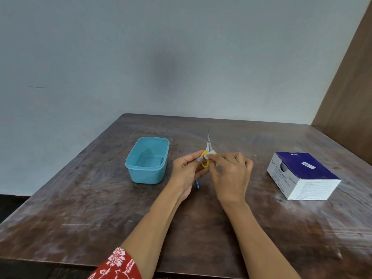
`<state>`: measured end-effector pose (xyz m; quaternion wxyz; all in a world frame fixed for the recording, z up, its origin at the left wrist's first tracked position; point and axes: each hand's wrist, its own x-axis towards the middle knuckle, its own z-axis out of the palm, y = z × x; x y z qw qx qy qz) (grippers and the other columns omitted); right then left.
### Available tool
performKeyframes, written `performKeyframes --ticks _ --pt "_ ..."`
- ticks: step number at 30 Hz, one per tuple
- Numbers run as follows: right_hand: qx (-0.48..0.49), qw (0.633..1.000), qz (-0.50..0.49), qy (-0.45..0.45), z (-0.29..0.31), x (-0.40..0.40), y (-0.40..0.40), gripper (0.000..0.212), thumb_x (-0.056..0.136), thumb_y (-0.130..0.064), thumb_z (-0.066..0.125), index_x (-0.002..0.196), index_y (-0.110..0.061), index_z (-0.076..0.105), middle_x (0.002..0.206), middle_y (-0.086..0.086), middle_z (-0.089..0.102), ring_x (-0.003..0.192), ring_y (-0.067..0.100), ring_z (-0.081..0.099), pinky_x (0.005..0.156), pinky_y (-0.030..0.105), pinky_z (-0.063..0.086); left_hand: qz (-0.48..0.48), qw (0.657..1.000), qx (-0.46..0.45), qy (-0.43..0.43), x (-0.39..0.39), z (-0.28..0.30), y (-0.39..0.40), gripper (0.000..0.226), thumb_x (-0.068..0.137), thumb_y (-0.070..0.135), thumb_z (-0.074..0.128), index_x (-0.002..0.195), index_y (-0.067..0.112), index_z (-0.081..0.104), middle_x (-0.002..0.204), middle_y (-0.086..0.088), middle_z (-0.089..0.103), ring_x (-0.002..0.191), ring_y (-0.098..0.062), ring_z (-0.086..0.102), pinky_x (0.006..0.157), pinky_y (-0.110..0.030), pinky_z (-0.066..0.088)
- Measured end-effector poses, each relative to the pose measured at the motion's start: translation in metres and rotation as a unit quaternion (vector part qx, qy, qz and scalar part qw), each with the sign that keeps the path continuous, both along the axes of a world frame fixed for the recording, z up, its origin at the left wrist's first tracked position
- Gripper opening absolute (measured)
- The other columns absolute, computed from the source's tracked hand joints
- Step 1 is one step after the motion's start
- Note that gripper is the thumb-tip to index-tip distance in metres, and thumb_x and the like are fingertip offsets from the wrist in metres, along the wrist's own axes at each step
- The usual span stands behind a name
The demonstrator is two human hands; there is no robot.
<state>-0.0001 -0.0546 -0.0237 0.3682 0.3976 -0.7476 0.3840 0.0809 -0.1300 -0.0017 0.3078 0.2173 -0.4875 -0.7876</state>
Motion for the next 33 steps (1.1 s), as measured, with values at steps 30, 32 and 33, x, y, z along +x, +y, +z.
performKeyframes --ticks 30,32,33 --pt "0.000 0.997 -0.057 0.056 -0.0045 0.0011 -0.0073 0.015 0.081 -0.024 0.060 0.089 -0.024 0.073 0.087 -0.003 0.067 0.087 0.017 0.045 0.083 0.039 0.027 0.016 0.999 -0.038 0.007 -0.0035 -0.0029 0.0028 0.025 0.090 -0.004 0.052 0.110 0.002 0.065 0.088 -0.003 0.072 0.075 -0.009 0.070 0.066 -0.022 0.058" --pt "0.004 0.997 -0.050 0.064 -0.0054 0.0010 -0.0077 0.012 0.080 -0.023 0.061 0.083 -0.024 0.073 0.083 -0.004 0.067 0.084 0.017 0.048 0.084 0.039 0.027 0.036 0.999 -0.027 0.012 -0.0035 -0.0024 0.0012 0.023 0.089 -0.004 0.053 0.107 0.003 0.066 0.092 -0.007 0.072 0.078 -0.012 0.070 0.065 -0.022 0.058" --pt "0.007 0.997 -0.046 0.064 -0.0059 0.0010 -0.0076 0.012 0.080 -0.023 0.061 0.082 -0.024 0.073 0.081 -0.005 0.068 0.083 0.017 0.049 0.084 0.039 0.028 0.047 0.999 -0.021 0.015 -0.0038 -0.0028 -0.0001 0.022 0.089 -0.004 0.053 0.105 0.004 0.066 0.096 -0.010 0.071 0.081 -0.014 0.069 0.065 -0.022 0.058"
